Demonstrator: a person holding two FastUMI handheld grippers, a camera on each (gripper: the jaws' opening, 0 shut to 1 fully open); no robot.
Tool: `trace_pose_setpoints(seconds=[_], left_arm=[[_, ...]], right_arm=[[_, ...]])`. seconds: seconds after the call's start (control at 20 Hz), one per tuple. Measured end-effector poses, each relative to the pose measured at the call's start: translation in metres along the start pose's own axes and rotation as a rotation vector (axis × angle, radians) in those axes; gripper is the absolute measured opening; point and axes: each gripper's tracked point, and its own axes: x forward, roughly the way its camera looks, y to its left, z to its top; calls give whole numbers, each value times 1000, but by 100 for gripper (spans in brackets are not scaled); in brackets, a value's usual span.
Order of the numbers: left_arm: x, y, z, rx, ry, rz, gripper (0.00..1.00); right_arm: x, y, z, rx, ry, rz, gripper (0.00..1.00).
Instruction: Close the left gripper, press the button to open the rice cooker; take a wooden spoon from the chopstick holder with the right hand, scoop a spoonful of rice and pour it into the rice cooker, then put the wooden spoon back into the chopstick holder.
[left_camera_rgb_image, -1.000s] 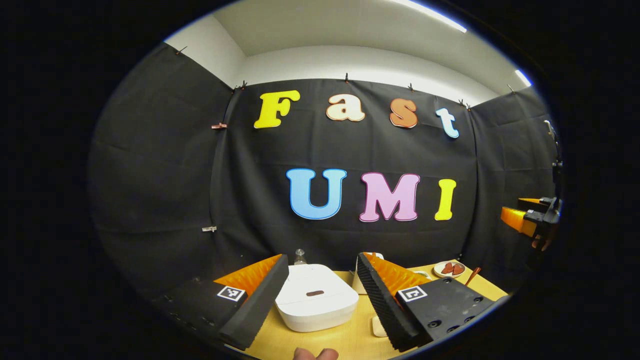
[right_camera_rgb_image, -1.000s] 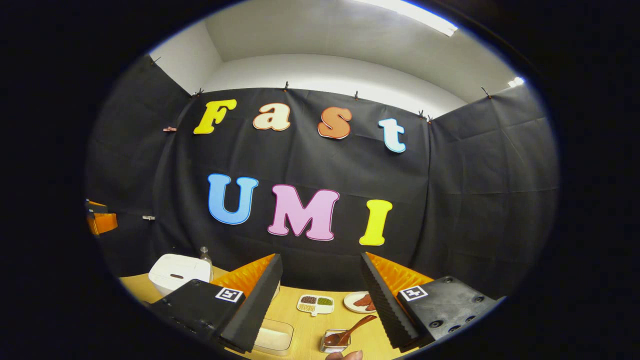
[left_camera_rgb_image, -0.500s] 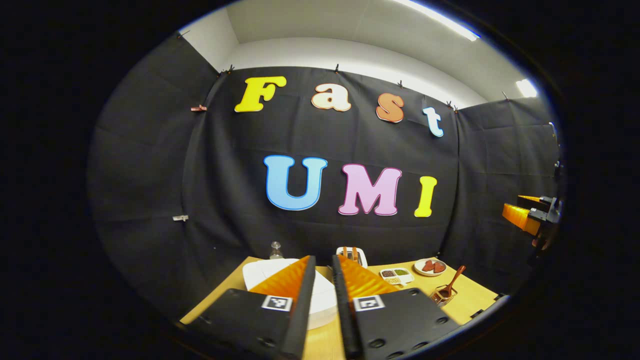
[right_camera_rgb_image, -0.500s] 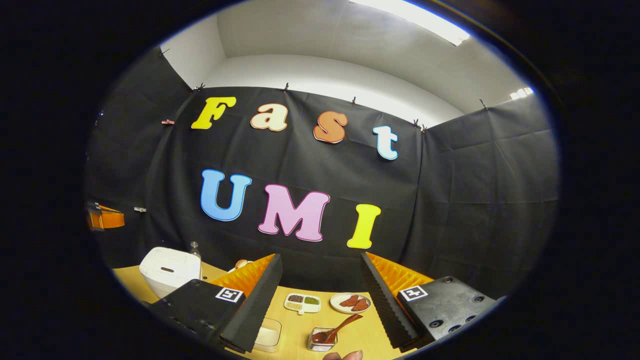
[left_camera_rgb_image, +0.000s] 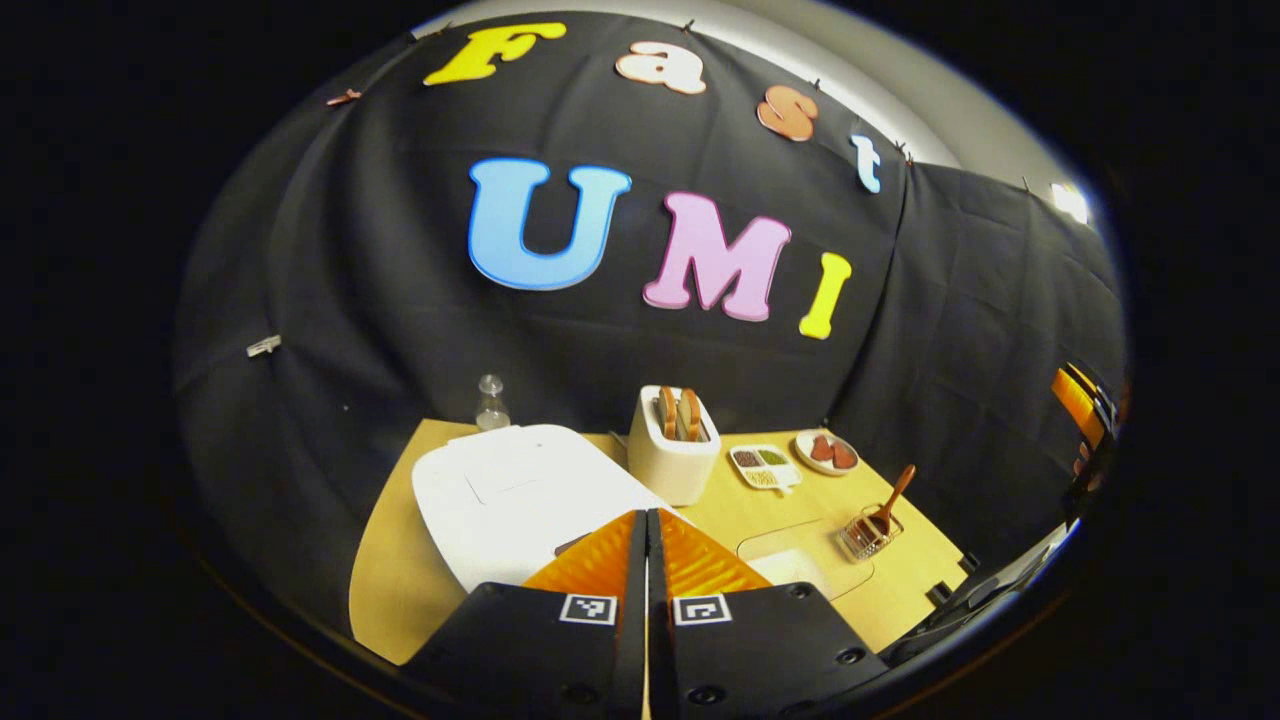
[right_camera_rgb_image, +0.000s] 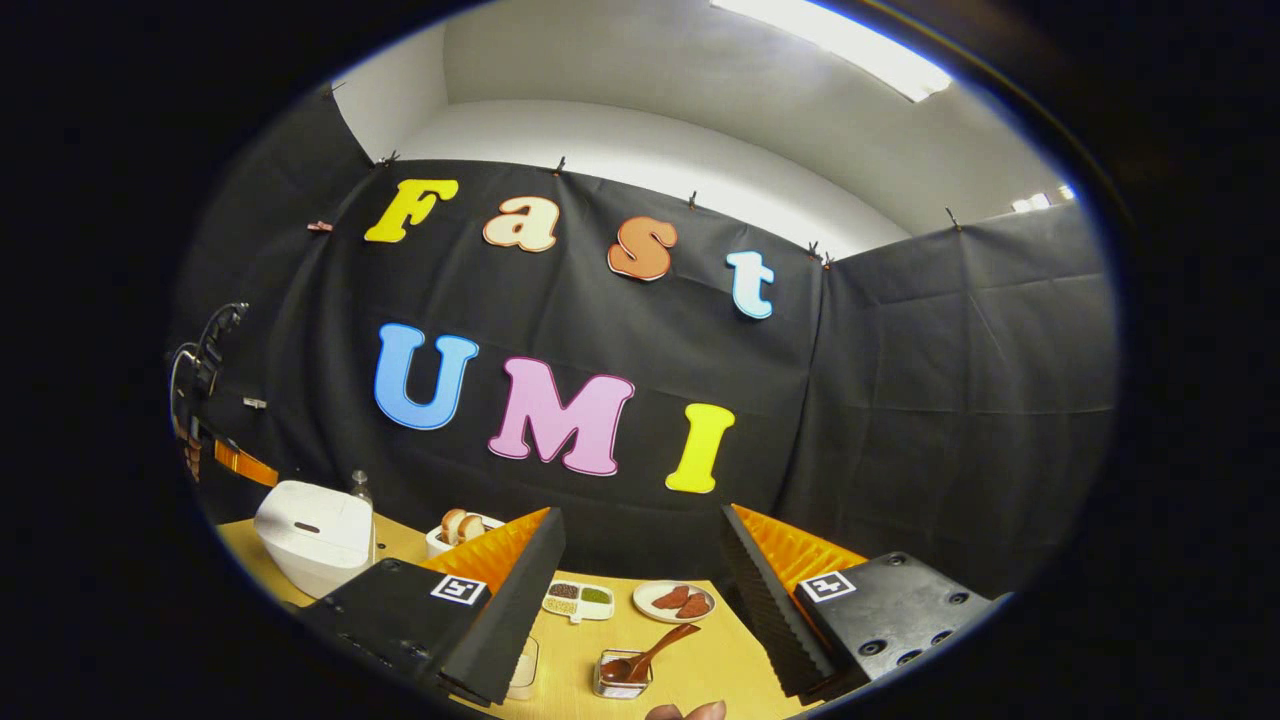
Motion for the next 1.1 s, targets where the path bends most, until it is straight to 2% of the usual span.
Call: trace_pose_setpoints(seconds=[0.15,0.2,0.5,0.65,0.9,1.0,1.1], left_arm=[[33,21,-22,23,170,-21,4],[41,26,-27,37,208,-19,6],[71,44,-42,69,316,-5,7],[73,43,-65,30,400,-15,7],[76,44,-64,27,392,-16,7],[76,43,-65,62,404,-10,10],[77,43,-56,114,375,12,7]], right_arm=[[-6,-9,-8,-15,18,-43,97],[-9,-11,-10,-16,24,-56,98],[-20,-24,-23,-65,55,-115,97],[-25,-31,-21,-72,54,-139,97],[-33,-33,-27,-65,76,-149,97],[-39,-33,-28,-69,76,-151,97],[-44,-32,-28,-70,78,-151,97]])
